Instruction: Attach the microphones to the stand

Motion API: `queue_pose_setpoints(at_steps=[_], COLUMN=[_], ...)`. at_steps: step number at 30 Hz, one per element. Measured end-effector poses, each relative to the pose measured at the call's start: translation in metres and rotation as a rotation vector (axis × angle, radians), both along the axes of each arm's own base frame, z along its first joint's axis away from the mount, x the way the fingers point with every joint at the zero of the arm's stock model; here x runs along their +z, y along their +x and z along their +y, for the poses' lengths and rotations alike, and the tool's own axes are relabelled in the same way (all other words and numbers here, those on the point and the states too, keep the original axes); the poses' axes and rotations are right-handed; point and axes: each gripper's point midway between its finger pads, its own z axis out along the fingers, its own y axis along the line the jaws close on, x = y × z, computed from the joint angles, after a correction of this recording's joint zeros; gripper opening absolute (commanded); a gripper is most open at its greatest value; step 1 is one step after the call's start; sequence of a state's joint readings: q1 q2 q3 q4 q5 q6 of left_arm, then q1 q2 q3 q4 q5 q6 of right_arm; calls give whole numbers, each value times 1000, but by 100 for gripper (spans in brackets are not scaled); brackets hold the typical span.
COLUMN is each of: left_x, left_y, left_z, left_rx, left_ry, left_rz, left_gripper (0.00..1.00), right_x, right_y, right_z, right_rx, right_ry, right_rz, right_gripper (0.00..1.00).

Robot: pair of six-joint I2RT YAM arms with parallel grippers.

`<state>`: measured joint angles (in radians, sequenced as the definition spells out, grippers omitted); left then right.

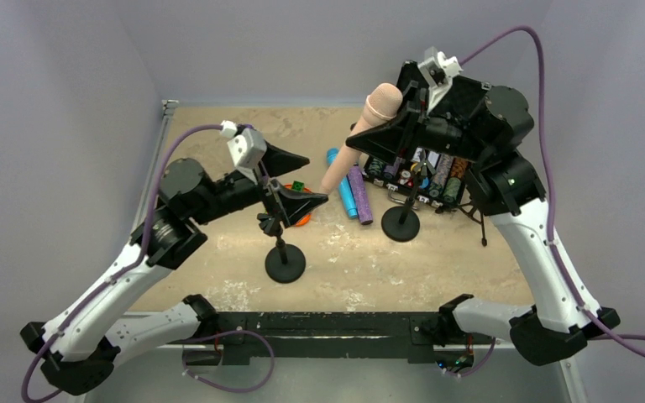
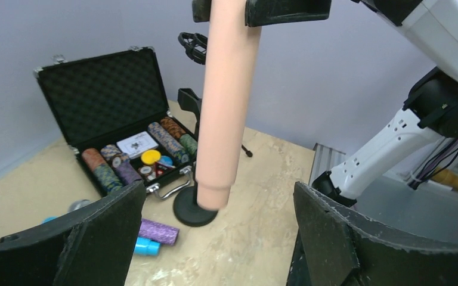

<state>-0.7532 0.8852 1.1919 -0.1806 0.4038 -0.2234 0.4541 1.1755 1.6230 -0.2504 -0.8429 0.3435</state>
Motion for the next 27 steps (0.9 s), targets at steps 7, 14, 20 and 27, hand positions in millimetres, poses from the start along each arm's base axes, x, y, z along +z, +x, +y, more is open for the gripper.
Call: queue_pose_setpoints(at_steps=[7, 14, 20, 27], left_x=[17, -34, -79, -135], left_y=[-34, -46, -51, -40], left_z=[50, 96, 125, 127], left_rx=[49, 160, 246, 278], left_ry=[112, 288, 359, 449], left_rz=[-148, -161, -136, -73], left_gripper=[99, 100, 100, 100], right_x=[-6, -43, -67, -83], right_y=[-32, -29, -30, -28], right_z=[-16, -17, -17, -10], right_rx=[95, 139, 198, 254], right_ry=[-91, -208, -259, -287], right_rz=[-244, -328, -345, -355], right_gripper=[0, 0, 0, 0])
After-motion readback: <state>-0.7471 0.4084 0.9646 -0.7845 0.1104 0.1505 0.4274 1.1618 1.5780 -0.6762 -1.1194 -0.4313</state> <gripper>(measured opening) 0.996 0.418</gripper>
